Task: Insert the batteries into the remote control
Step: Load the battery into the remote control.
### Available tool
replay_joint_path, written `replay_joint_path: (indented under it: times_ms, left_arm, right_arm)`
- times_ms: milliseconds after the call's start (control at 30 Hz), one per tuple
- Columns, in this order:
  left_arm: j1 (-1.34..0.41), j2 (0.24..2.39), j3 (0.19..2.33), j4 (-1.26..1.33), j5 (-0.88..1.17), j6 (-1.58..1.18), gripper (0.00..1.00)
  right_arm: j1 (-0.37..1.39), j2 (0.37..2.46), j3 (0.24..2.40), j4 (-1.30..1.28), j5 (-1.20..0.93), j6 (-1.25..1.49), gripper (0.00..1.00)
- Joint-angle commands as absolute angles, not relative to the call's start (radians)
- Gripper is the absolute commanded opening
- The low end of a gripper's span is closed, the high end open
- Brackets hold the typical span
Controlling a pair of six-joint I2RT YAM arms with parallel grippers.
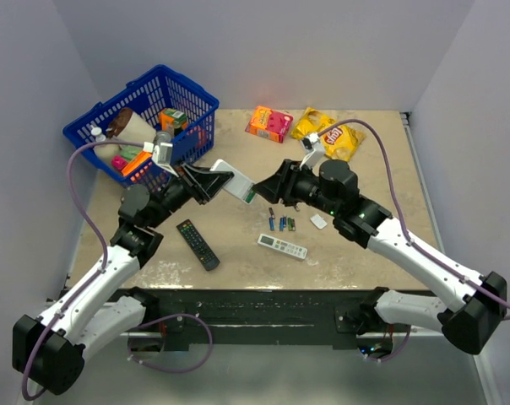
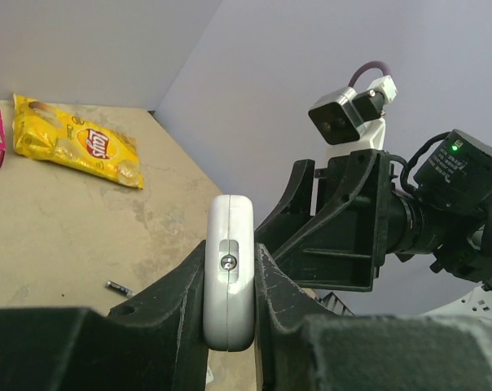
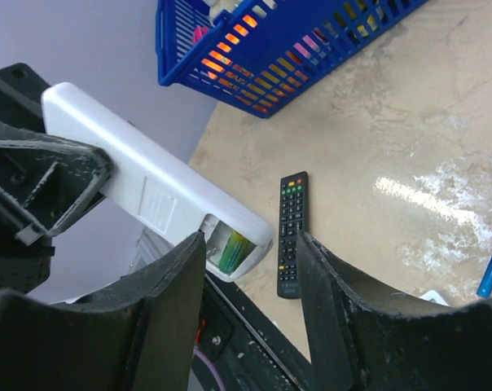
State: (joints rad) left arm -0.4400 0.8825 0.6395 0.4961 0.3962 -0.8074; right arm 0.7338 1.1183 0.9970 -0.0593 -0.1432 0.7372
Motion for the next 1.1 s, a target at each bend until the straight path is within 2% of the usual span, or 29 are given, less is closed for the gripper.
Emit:
replay_joint_path:
  times_ms: [0, 233, 267, 467, 700, 733, 833, 933, 967, 1067]
  left_arm:
    - [-0.451, 0.887, 0.701, 0.538, 0.373, -0.758, 0.00]
    - [-0.459, 0.896, 0.712, 0.540, 0.373, -0.741, 0.00]
    - [-0.460, 0.899, 0.715, 0.538, 0.374, -0.735, 0.00]
    - [-0.469, 0.911, 0.724, 0.545, 0.388, -0.707, 0.00]
    - [-0.508, 0.897, 0.721, 0.554, 0.361, -0.650, 0.00]
    - [-0.509, 0.894, 0.719, 0.554, 0.354, -0.644, 0.00]
    - [-0.512, 0.884, 0.704, 0.564, 0.336, -0.634, 0.00]
    - [-0.514, 0.888, 0.701, 0.555, 0.318, -0.650, 0.00]
    - [-0.514, 0.893, 0.701, 0.533, 0.308, -0.663, 0.00]
    - [-0.514, 0.907, 0.703, 0.439, 0.227, -0.701, 0.00]
  right_arm:
    - [0.756, 1.150, 1.048, -0.055, -0.069, 0.781, 0.50]
    - [0.761, 1.184, 1.051, -0.040, -0.040, 0.802, 0.40]
    - [0.762, 1.181, 1.048, -0.038, -0.032, 0.805, 0.35]
    - [0.761, 1.190, 1.048, -0.025, -0.002, 0.851, 0.32]
    - [0.762, 1.216, 1.052, -0.092, 0.051, 0.907, 0.11]
    - [0.762, 1.218, 1.046, -0.095, 0.051, 0.911, 0.03]
    - [0.761, 1.223, 1.037, -0.092, 0.051, 0.931, 0.01]
    - [0.761, 1.235, 1.051, -0.081, 0.022, 0.917, 0.27]
    - [0.761, 1.233, 1.051, -0.071, 0.014, 0.913, 0.43]
    - [0.762, 1.213, 1.058, -0.055, 0.003, 0.879, 0.60]
